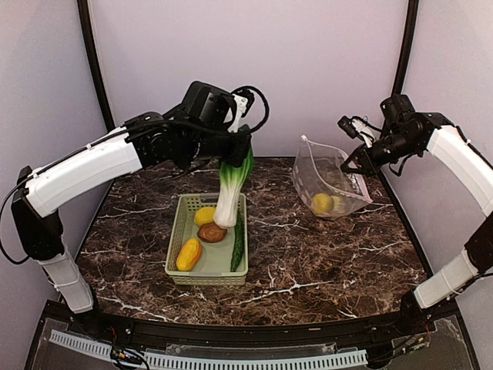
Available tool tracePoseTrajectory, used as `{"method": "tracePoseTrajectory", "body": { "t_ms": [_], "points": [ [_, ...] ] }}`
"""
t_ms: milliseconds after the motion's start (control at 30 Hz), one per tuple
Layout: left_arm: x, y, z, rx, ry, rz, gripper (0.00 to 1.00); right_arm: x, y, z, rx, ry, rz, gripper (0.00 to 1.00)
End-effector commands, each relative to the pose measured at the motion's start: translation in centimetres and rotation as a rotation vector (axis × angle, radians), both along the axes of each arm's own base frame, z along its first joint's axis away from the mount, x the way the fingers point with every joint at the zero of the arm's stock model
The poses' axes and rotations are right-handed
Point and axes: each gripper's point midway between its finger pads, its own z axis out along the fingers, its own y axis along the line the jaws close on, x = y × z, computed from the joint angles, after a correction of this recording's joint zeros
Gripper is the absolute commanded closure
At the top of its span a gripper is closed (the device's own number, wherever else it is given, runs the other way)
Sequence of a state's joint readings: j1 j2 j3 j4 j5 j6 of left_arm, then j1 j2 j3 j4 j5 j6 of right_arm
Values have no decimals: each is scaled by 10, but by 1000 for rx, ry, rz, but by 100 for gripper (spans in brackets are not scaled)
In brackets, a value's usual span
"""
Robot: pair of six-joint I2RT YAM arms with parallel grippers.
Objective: Place the food in the zip-top bag and seal the zipper
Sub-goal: Place the fake vegetable in the zipper food storage bag.
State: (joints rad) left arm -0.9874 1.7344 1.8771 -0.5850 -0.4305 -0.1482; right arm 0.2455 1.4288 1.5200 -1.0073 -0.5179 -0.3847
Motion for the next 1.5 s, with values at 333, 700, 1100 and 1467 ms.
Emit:
{"method": "tracePoseTrajectory", "body": {
  "t_ms": [333, 700, 1100, 1467],
  "points": [
    [-109, -65, 178, -387, -773, -206, 99, -9, 21, 26, 93, 55, 51, 100],
    [-147, -115, 216, -483, -1012, -271, 99, -24, 24, 38, 131, 74, 76, 100],
    [-129, -159, 190, -415, -1100, -246, 99, -44, 28, 47, 182, 84, 123, 100],
    [-98, -167, 126, -298, -1066, -197, 99, -42, 24, 51, 168, 58, 103, 100]
  ]
}}
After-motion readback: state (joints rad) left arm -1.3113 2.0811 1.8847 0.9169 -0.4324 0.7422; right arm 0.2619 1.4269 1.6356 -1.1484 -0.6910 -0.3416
